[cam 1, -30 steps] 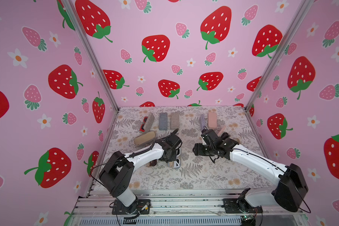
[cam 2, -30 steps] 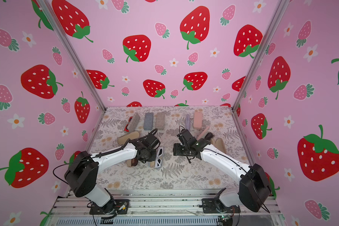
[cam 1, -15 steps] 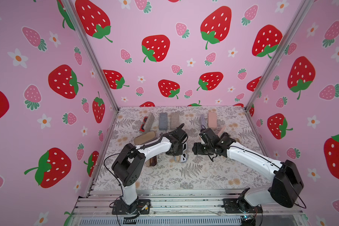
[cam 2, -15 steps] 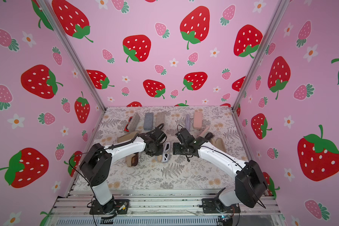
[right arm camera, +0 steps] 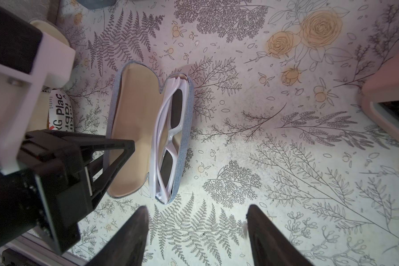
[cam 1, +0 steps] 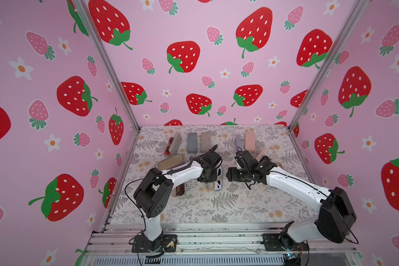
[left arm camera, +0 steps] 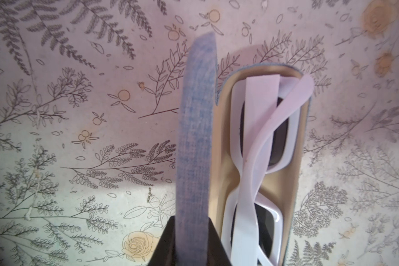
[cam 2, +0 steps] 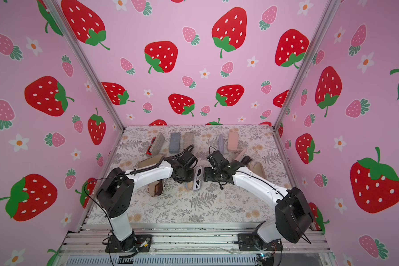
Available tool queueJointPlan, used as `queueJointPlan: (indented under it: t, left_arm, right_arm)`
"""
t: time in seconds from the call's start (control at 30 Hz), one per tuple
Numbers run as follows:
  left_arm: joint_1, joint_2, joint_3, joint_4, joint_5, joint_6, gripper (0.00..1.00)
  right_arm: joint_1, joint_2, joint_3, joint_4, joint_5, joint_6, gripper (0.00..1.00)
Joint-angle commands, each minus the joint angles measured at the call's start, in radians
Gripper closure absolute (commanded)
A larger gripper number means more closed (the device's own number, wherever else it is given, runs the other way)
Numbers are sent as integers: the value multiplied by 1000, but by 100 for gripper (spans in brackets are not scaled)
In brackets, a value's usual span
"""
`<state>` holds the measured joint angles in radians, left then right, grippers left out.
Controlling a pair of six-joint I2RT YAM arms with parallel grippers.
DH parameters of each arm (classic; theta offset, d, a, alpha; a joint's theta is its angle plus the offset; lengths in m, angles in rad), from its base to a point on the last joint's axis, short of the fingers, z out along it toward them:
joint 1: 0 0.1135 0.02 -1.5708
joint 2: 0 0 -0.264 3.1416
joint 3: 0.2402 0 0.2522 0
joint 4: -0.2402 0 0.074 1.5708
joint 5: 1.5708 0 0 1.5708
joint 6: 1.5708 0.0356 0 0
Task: Close the glasses case
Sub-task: Move the glasses case to the center of the board.
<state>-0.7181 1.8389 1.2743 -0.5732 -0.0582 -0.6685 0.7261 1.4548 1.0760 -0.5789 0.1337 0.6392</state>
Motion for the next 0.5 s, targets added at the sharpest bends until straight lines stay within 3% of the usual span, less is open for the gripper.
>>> queueJointPlan:
  t: [0.0,0.47]
  left_arm:
    - [-4,-16,25,6,3,-20,73]
    - [-4,-87,62,-48,-38,6,62]
  right_arm:
    - [-5,-11,-9,3,-22,-9,31]
    - [-5,-19,38,-32,-28,-19,30]
